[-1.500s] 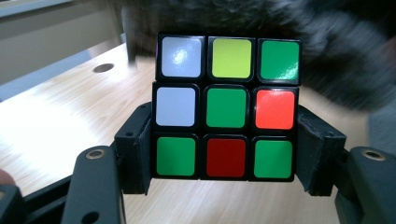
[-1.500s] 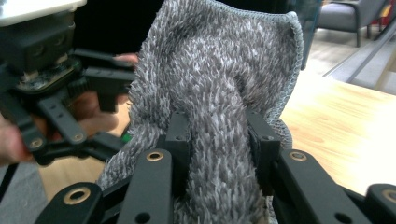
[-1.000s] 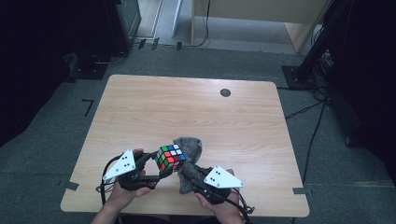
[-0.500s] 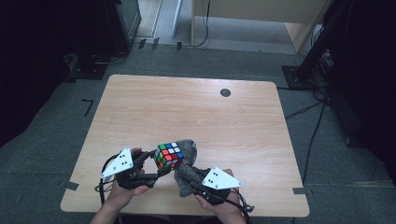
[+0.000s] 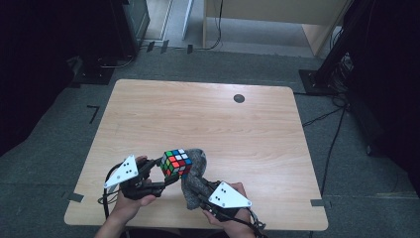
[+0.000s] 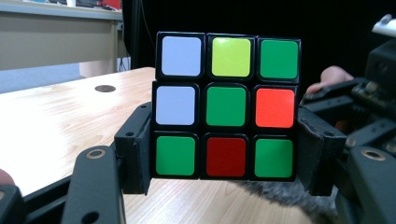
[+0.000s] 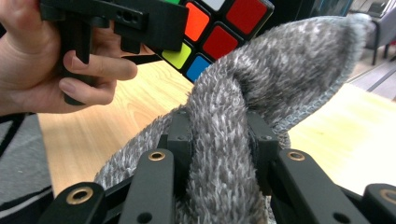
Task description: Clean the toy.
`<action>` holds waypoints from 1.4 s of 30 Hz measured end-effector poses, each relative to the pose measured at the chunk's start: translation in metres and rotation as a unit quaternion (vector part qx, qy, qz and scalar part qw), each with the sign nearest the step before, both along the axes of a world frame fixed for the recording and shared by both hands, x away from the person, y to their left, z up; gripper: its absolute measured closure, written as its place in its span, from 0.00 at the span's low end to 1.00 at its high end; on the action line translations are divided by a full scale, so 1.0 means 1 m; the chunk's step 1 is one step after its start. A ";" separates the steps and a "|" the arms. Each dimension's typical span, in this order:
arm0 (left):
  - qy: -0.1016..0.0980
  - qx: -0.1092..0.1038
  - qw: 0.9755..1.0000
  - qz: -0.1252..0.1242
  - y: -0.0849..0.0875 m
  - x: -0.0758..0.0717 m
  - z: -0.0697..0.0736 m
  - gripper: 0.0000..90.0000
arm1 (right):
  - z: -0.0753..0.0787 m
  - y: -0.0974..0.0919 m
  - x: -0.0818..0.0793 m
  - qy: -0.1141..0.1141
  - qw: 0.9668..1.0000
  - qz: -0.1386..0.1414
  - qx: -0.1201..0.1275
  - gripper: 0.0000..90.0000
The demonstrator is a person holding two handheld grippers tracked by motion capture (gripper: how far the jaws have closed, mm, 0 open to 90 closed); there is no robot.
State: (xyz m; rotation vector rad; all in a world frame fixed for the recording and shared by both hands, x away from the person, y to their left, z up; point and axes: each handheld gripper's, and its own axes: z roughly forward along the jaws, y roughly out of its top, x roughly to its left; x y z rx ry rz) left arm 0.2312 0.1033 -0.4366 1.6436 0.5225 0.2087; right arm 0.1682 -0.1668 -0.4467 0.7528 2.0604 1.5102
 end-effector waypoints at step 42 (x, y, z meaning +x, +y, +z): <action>0.010 0.006 0.998 0.055 -0.002 0.001 -0.004 0.38 | -0.017 -0.022 0.021 0.057 0.993 -0.102 0.014 0.78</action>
